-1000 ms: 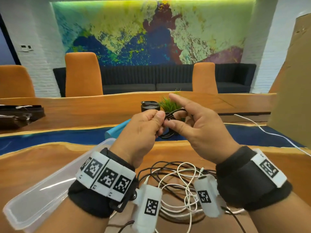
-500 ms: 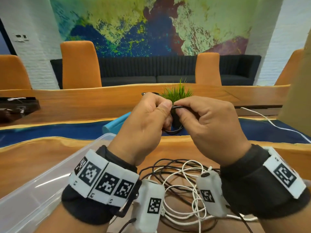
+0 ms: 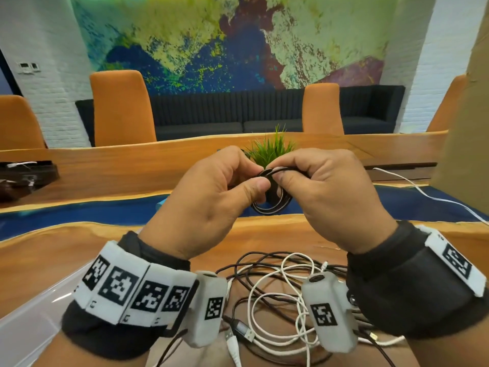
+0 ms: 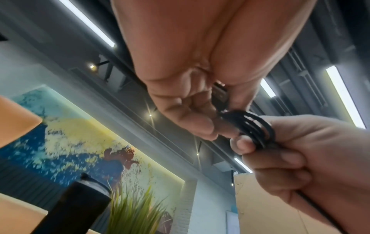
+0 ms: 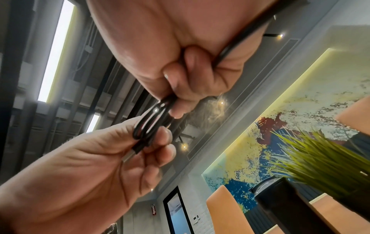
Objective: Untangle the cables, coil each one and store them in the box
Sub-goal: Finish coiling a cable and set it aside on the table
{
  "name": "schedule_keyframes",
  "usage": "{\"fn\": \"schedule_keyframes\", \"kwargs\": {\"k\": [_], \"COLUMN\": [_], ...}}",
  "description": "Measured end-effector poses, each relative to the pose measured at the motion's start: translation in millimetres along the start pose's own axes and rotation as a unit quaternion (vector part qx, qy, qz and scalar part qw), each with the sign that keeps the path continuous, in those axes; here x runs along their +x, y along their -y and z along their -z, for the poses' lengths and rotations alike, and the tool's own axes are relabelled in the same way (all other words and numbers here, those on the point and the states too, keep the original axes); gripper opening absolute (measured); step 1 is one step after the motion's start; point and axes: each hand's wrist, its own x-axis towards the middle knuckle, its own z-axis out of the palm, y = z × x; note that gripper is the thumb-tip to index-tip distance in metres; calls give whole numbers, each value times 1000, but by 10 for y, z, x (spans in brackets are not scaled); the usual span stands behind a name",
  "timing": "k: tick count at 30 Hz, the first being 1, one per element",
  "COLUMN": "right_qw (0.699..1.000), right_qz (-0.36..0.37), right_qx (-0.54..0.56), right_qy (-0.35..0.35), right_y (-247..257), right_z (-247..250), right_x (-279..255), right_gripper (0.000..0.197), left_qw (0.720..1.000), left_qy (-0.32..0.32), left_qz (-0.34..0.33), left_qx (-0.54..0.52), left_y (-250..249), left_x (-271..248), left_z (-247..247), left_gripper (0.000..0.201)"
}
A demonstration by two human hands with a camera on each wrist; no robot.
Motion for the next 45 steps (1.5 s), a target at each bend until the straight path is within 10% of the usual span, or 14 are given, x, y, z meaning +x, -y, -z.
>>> {"fn": "schedule_keyframes", "kwargs": {"k": [8, 19, 24, 28, 35, 37, 45], "right_qw": [991, 961, 984, 883, 680, 637, 601], "right_qz": [-60, -41, -180, -304, -360, -383, -372], "right_qx": [109, -269, 1, 357, 638, 666, 681], "right_qy": [44, 54, 7, -6, 16, 65, 191], "right_y": [70, -267, -131, 5, -85, -115, -21], "right_z": [174, 177, 160, 143, -13, -51, -123], "right_x": [15, 29, 33, 52, 64, 42, -64], "right_gripper": [16, 14, 10, 14, 6, 49, 14], "left_qw": [996, 998, 996, 995, 988, 986, 989], "left_qy": [-64, -57, -17, -3, 16, 8, -68], "left_qz": [-2, 25, 7, -10, -30, -37, -78], "left_qx": [62, -21, -85, -104, -153, -161, -108], "left_y": [25, 10, -32, -45, -33, -15, -9], "left_x": [7, -6, -17, -22, -32, -26, -12], "left_z": [51, 94, 78, 91, 72, 50, 35], "left_gripper": [10, 7, 8, 5, 2, 3, 13]}}
